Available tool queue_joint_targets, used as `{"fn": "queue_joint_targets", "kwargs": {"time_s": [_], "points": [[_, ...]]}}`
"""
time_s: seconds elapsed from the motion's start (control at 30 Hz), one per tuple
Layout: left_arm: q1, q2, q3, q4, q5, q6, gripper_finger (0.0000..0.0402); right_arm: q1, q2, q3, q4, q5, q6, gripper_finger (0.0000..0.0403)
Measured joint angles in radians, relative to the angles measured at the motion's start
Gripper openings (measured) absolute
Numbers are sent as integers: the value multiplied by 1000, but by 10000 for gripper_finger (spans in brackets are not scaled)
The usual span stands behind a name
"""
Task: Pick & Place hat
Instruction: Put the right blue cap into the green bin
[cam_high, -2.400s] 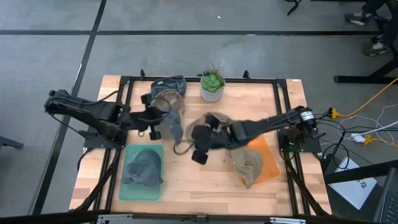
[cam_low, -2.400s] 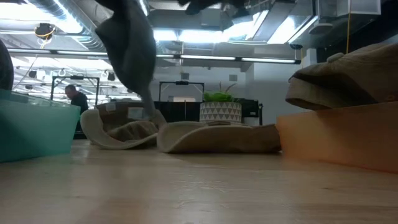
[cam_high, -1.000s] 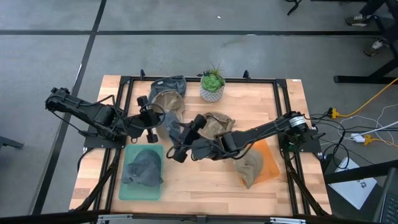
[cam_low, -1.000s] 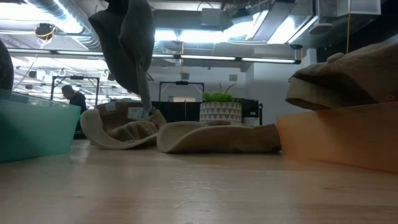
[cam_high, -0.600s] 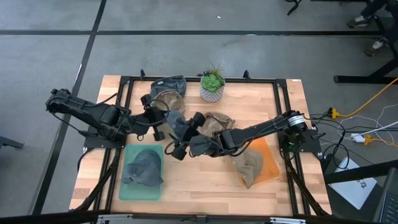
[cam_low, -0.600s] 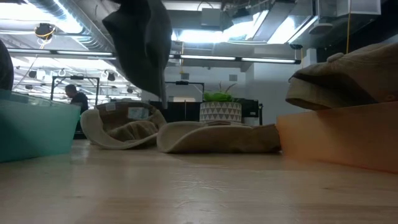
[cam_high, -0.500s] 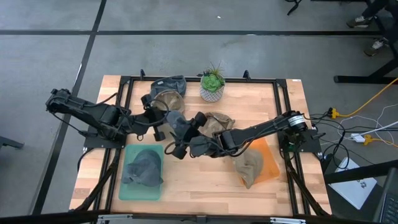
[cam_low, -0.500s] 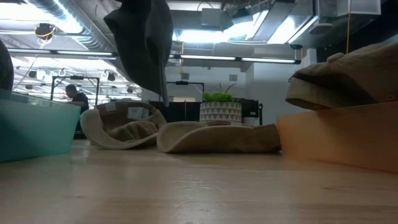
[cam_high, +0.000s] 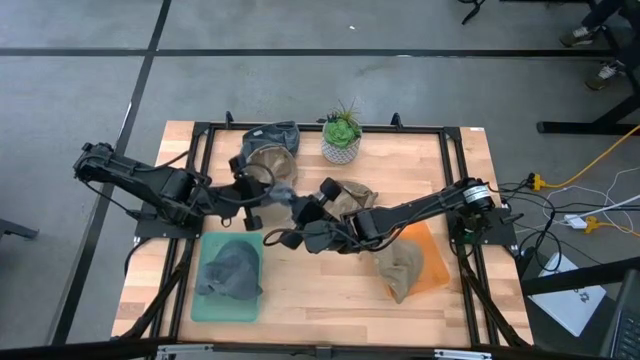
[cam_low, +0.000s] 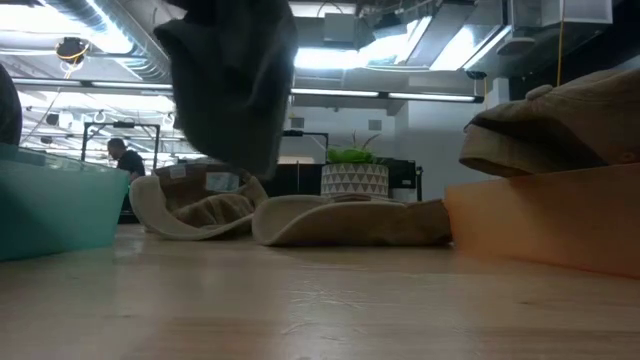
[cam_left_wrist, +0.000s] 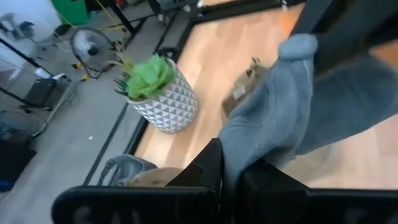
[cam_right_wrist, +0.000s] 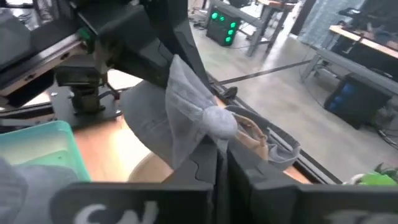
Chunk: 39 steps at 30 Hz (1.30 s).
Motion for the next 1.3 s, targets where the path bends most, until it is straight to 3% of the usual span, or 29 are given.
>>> {"fn": "queue_joint_targets", "kwargs": {"time_s": [0.37,0.67,1.0,1.17,1.3], "points": [[0,0,0,-33,171,124,46,0,0,0,-36,-46,8,11],[0,0,0,-23,112,166,47,-3,0,0,-125,-47,58,7],[0,0,0,23,195,129,149,-13,0,0,-130,-49,57,9],[0,5,1,115,229,211,203,-16,0,0,-126,-82,58,12],[0,23,1,172,242,254,220,-20,0,0,-112,-126,57,13]]}}
